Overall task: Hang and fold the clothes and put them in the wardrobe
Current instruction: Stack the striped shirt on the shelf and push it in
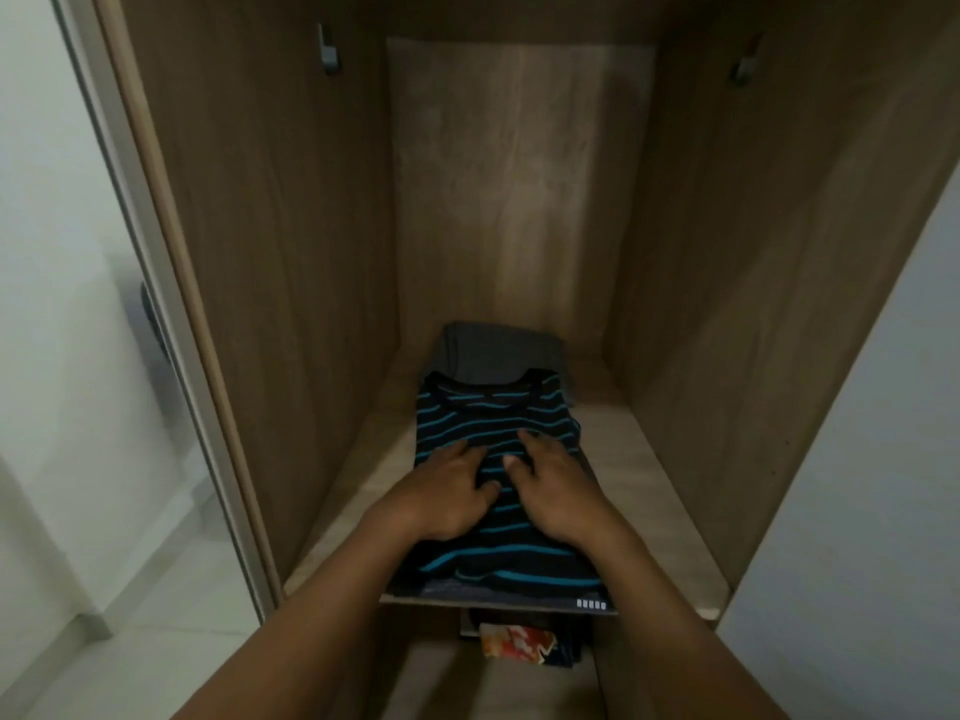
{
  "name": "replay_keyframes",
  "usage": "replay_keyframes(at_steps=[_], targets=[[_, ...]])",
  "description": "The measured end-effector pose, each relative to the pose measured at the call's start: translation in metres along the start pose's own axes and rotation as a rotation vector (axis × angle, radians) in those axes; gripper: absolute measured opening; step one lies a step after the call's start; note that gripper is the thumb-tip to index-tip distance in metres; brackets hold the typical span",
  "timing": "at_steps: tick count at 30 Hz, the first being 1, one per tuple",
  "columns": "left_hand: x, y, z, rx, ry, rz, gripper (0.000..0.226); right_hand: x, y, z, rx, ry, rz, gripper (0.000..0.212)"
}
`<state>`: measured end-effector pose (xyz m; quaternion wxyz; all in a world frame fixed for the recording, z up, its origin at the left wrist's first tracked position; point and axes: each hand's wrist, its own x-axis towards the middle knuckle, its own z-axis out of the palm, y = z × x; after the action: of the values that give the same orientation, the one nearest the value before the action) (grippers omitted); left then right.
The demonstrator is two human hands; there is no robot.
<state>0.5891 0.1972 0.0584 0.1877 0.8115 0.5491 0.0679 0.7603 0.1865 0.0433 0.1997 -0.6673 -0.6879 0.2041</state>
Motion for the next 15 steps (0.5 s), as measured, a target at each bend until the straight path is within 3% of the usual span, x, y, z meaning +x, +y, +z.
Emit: replay_keyframes(at_steps=[6,9,15], targets=[[-0.012,-0.008,0.043,0.053,0.16,-0.038,0.067,-0.006,0.009,0.013,-0.217,-0.126,0.004,0.064],[-0.006,-0.014,0.039,0.044,0.14,-0.028,0.07,-0.008,0.014,0.009,-0.254,-0.162,-0.015,0.066],[0.002,-0.019,0.036,0.019,0.132,-0.017,0.071,-0.013,0.018,0.024,-0.249,-0.028,-0.023,0.066]])
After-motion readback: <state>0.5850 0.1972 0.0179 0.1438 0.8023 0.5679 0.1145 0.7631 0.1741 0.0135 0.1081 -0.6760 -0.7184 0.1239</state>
